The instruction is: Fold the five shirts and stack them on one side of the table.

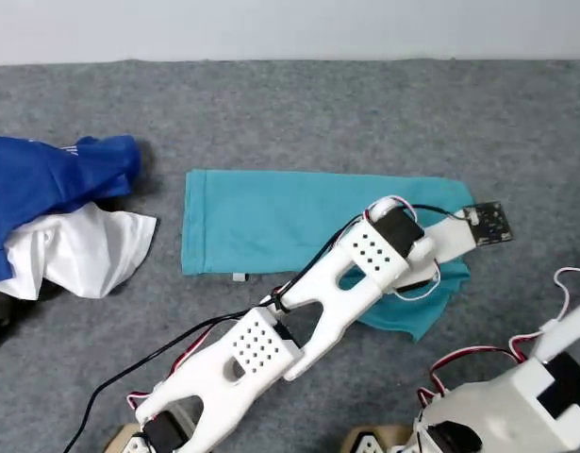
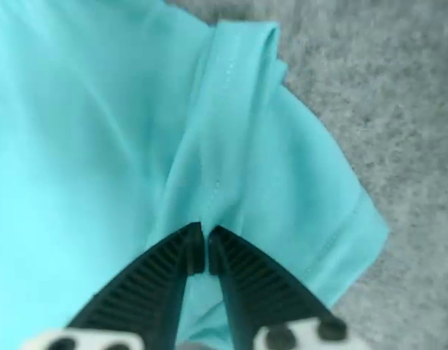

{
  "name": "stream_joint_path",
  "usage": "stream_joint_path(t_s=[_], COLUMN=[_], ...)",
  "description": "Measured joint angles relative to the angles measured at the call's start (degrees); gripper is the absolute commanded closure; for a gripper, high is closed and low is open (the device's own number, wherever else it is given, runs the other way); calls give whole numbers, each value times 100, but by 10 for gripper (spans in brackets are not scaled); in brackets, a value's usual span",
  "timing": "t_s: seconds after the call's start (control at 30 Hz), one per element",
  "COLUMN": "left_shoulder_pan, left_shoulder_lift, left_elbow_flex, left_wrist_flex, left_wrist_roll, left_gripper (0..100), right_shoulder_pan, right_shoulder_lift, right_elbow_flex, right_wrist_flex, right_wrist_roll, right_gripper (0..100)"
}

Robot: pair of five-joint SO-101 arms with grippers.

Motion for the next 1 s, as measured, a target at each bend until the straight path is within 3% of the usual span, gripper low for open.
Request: stream_joint_path(t_s=[0.53,1.0], left_shoulder_pan=[105,141], left_shoulder_lift=[-1002,-1811], left_elbow_flex=[2760,2884], left_wrist_flex=[-18,-9], left_wrist_roll=[-281,-281], left_gripper=[986,986], right_shoulder_pan=[0,0], right_shoulder_lift=[0,0], right_elbow_flex=[0,0], right_wrist_flex=[0,0], right_wrist_roll=[0,0], right_gripper=[987,987])
